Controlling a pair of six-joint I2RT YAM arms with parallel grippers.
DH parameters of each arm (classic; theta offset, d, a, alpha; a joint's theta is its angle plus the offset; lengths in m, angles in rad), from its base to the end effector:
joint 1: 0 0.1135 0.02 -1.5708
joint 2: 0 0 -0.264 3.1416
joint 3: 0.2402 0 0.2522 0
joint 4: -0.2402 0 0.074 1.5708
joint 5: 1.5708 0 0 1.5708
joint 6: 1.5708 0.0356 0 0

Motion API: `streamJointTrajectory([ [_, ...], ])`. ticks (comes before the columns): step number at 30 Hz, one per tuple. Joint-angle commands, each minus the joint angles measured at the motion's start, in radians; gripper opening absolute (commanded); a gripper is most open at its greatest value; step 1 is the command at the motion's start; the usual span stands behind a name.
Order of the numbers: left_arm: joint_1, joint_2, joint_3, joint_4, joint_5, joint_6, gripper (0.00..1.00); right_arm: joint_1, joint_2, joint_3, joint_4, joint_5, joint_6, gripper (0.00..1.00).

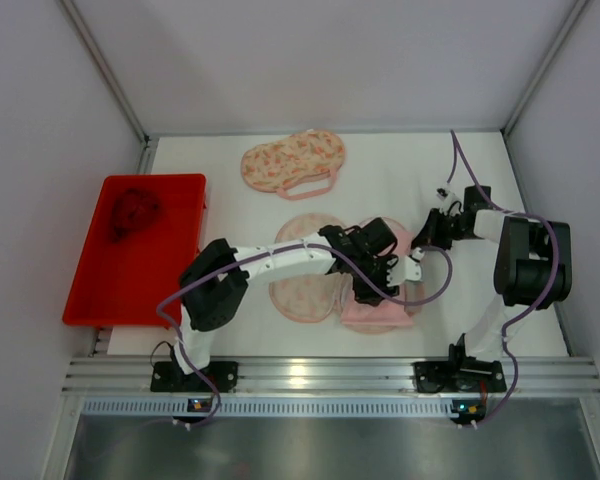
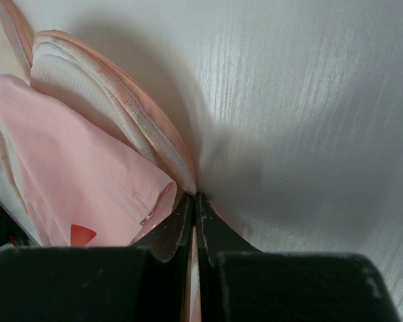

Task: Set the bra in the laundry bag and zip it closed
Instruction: Adjust the bra in the laundry bag.

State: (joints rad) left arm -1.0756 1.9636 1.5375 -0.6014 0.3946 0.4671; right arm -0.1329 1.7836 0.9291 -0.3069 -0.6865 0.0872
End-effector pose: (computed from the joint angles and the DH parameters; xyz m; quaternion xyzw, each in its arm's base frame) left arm 0.1895 -0.3797 0.2193 0.6962 0.6406 -0.2590 0.1945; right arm 0.3224 -0.0203 0.1330 0.0333 0.9239 0.3251 0.1989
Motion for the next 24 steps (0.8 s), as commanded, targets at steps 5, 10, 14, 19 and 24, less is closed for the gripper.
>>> streamJointTrajectory([
  [5,-0.024,0.012,-0.002,0.063,0.038,-0.042,0.49,0.013,-0.02,-0.021,-0.008,0.022,-0.035,0.0],
  [10,-0.037,0.03,-0.019,0.095,-0.002,-0.065,0.45,0.015,-0.018,-0.024,-0.004,0.022,-0.035,0.0],
  [14,-0.038,0.04,-0.031,0.124,-0.045,-0.076,0.44,0.015,-0.015,-0.029,-0.003,0.024,-0.037,0.0],
  [19,-0.038,0.055,-0.039,0.138,-0.089,-0.07,0.32,0.016,-0.012,-0.026,-0.001,0.025,-0.037,0.0],
  [24,-0.038,0.008,-0.059,0.14,-0.102,-0.076,0.12,0.016,-0.012,-0.018,-0.011,0.027,-0.046,0.0],
])
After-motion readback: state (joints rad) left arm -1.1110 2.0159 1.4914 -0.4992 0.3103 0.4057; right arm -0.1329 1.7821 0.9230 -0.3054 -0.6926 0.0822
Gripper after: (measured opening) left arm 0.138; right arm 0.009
